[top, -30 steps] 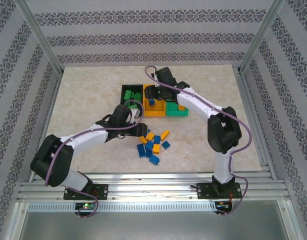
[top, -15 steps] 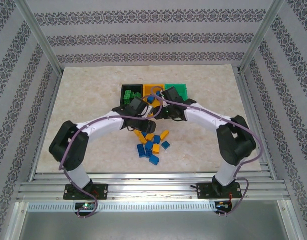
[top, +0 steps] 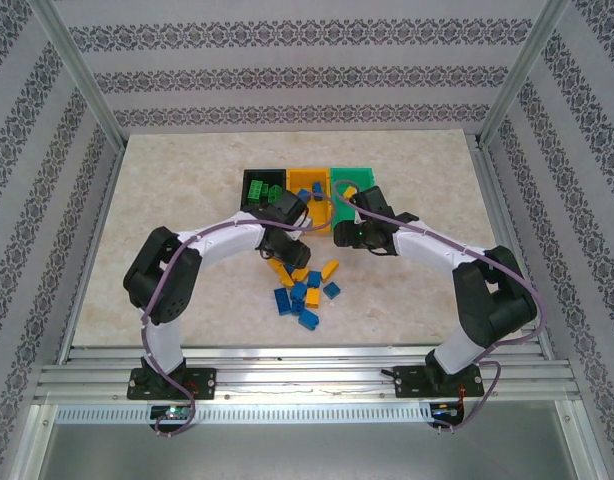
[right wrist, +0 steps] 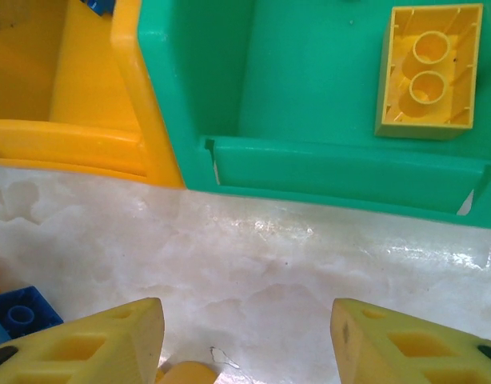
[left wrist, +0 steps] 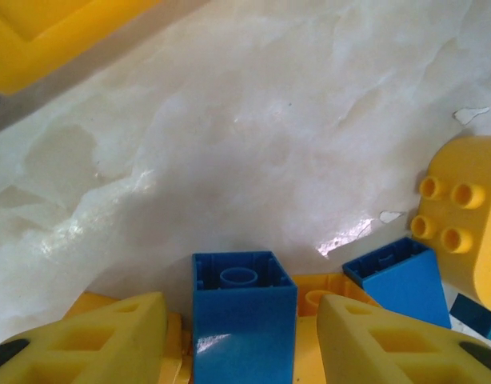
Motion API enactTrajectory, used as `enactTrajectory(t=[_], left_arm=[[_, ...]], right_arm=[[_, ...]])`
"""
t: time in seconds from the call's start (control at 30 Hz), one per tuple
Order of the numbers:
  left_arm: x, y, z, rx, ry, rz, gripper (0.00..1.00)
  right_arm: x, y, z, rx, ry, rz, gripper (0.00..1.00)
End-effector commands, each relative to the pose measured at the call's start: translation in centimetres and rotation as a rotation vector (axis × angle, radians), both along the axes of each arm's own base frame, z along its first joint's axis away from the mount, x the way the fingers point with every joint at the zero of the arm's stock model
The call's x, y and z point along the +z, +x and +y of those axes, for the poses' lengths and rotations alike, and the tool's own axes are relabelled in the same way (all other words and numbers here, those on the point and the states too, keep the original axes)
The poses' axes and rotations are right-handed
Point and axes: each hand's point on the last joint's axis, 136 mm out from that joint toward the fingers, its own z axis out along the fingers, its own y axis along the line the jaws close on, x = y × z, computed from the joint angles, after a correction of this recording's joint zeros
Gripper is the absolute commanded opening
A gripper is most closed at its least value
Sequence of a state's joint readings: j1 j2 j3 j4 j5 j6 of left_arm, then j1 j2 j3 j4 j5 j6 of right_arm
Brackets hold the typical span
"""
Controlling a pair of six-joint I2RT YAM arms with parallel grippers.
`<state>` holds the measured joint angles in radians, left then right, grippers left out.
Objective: Sort the legos into containers by color
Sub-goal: Pick up the lego from the center of the table.
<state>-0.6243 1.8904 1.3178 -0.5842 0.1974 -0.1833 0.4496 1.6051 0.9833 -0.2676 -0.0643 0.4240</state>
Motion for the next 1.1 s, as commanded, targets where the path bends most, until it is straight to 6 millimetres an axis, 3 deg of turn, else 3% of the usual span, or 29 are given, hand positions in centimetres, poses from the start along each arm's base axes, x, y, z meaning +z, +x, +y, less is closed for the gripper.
enactTrajectory(t=[0.0, 0.27, 0.57, 0.8, 1.07], left_arm=[[-0.9, -1.0, -0.1, -0.056, 0.075, 0.041, 0.51], [-2.6, -1.4, 1.2, -0.068, 0.210, 0.058, 0.45], [-1.8, -1.5, 1.9, -0.024, 0.203, 0.016, 0.29], [1.8, 0.0, -0.2, 0.006, 0.077, -0.067, 0.27], [7.3, 4.5, -1.5, 0.016, 0.044, -0.256, 0.27]], right_arm=[[0.8, 0.2, 0.2, -0.008, 0.019, -0.034, 0.58], [0.9, 0.2, 0.9, 0.014, 0.030, -0.036, 0.58], [0.6, -0.2, 0.7, 0.010, 0.032, -0.034, 0.58], [0.9, -0.2, 0.7, 0.013, 0.032, -0.040, 0.58], [0.8, -1.2, 0.2, 0.012, 0.024, -0.033, 0.58]])
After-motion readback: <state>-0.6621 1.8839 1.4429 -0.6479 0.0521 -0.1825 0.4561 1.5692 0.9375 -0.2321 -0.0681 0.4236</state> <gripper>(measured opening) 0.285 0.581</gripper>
